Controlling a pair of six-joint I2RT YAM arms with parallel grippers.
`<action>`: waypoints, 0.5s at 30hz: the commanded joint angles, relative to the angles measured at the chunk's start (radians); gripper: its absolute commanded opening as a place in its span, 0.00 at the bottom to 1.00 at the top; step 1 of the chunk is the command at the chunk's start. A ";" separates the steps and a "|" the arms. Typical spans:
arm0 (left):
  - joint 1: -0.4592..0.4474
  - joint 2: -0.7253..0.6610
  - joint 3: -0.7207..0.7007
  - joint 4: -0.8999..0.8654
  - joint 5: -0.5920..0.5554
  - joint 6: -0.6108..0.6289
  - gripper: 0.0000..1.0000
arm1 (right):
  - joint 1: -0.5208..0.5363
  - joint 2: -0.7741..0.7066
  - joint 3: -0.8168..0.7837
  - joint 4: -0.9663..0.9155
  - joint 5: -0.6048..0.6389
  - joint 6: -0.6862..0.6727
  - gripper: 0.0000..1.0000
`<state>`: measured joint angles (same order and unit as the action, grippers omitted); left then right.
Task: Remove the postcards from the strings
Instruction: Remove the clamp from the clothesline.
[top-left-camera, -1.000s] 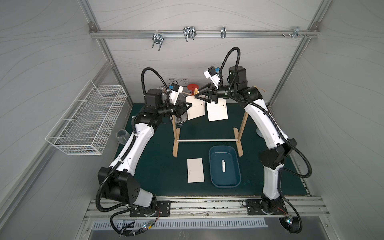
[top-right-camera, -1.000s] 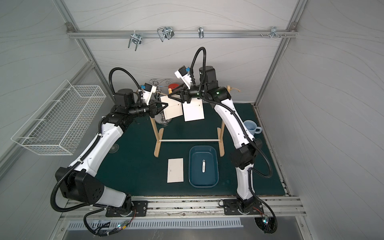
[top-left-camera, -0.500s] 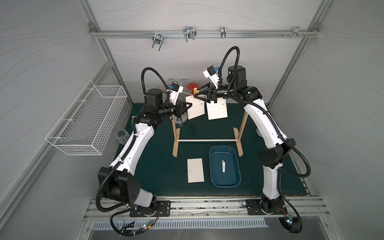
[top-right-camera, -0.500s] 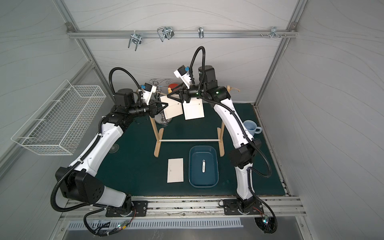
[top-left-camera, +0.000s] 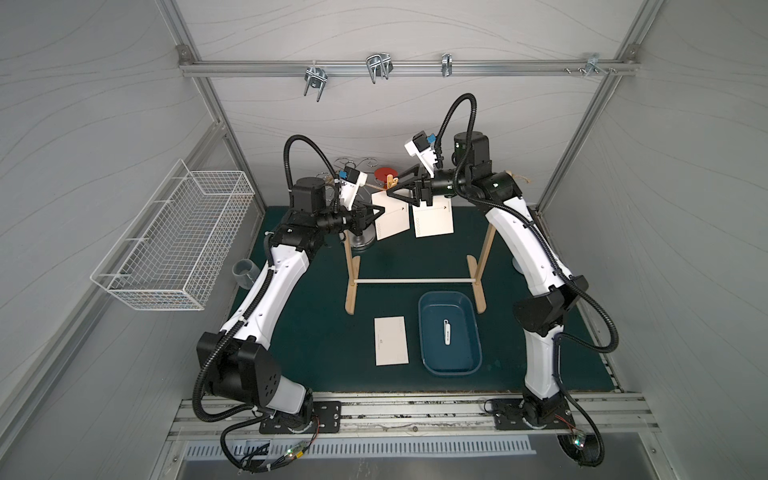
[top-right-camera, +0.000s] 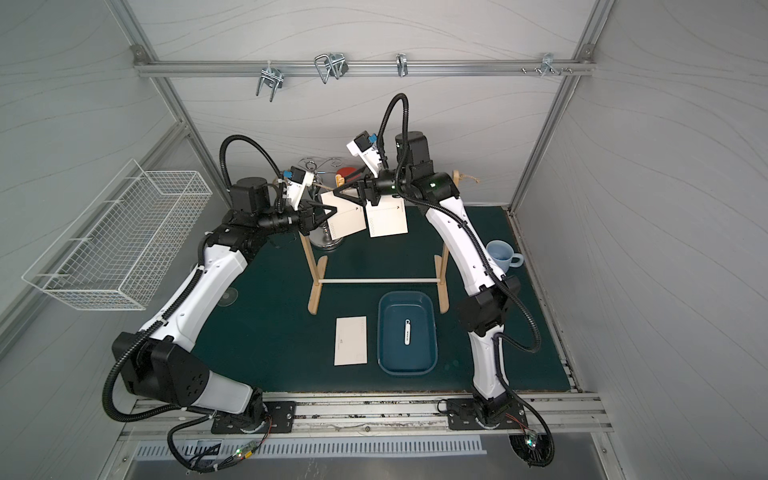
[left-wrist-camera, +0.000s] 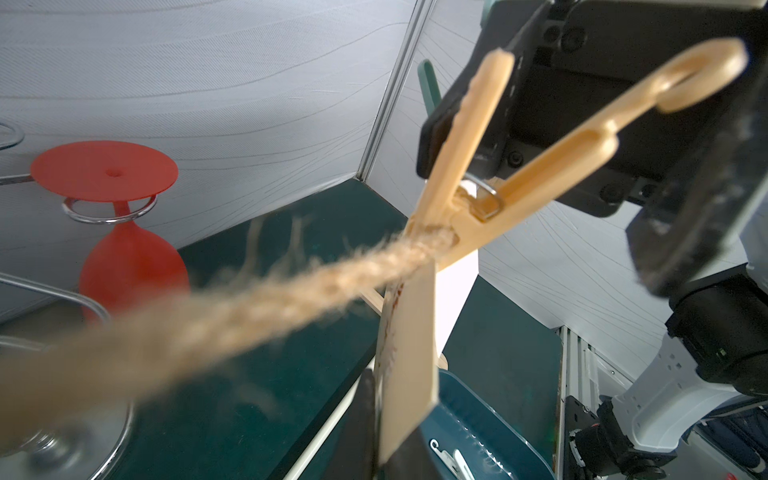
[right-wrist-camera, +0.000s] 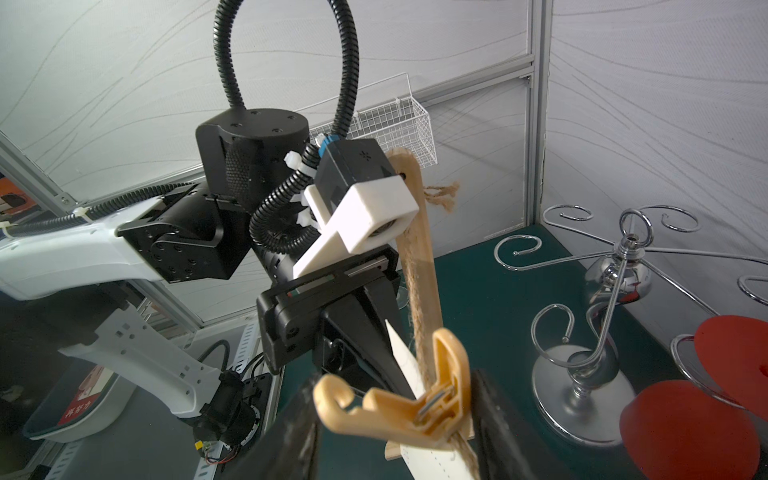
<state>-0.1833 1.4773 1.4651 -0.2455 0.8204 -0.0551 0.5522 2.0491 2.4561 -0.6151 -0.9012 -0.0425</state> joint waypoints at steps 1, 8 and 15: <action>0.005 0.012 0.056 0.013 0.020 0.017 0.09 | 0.015 0.027 0.024 -0.014 -0.042 -0.014 0.54; 0.005 0.018 0.057 0.014 0.023 0.016 0.09 | 0.015 0.023 0.021 -0.014 -0.046 -0.014 0.41; 0.005 0.018 0.057 0.012 0.023 0.017 0.09 | 0.014 0.011 0.007 -0.014 -0.042 -0.020 0.30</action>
<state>-0.1837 1.4818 1.4734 -0.2573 0.8387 -0.0547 0.5510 2.0514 2.4565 -0.6052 -0.8940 -0.0509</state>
